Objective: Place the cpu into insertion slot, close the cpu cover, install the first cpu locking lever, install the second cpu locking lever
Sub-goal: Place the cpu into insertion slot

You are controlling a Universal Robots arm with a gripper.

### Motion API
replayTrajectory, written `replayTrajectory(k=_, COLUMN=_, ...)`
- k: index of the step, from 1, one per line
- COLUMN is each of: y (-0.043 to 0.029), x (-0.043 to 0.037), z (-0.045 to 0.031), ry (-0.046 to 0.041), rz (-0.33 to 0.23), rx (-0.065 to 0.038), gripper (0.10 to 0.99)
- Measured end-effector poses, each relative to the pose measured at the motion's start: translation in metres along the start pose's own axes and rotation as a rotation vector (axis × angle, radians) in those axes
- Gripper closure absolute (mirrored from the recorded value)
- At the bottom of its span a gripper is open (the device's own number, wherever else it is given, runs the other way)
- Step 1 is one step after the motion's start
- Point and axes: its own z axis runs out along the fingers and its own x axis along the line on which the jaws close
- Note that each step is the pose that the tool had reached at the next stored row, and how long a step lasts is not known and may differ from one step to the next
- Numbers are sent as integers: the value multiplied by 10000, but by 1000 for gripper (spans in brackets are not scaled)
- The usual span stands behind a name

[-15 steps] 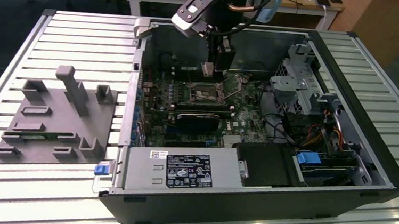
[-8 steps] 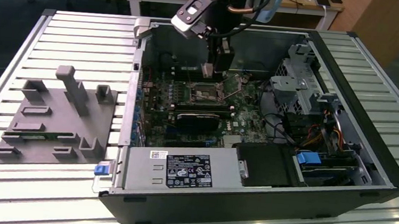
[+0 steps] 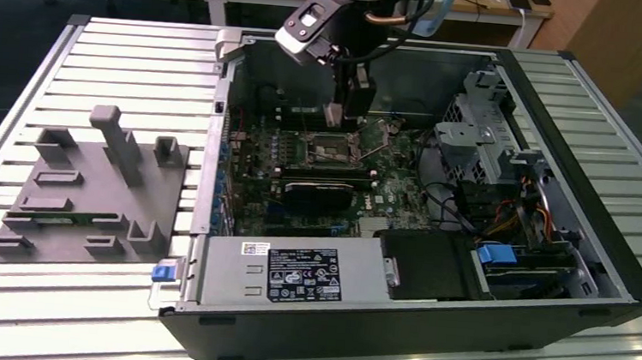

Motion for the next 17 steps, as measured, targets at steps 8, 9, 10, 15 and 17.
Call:
replayTrajectory(k=8, y=-2, x=1, z=43, ry=-1, rz=0, rx=1, gripper=545)
replayTrajectory(k=9, y=-2, x=2, z=48, ry=0, rz=0, rx=1, gripper=545)
replayTrajectory(k=10, y=-2, x=2, z=53, ry=-1, rz=0, rx=1, gripper=545)
replayTrajectory(k=15, y=-3, x=3, z=81, ry=0, rz=0, rx=0, gripper=545)
replayTrajectory(k=17, y=-4, x=3, z=88, ry=-2, rz=0, rx=1, gripper=545)
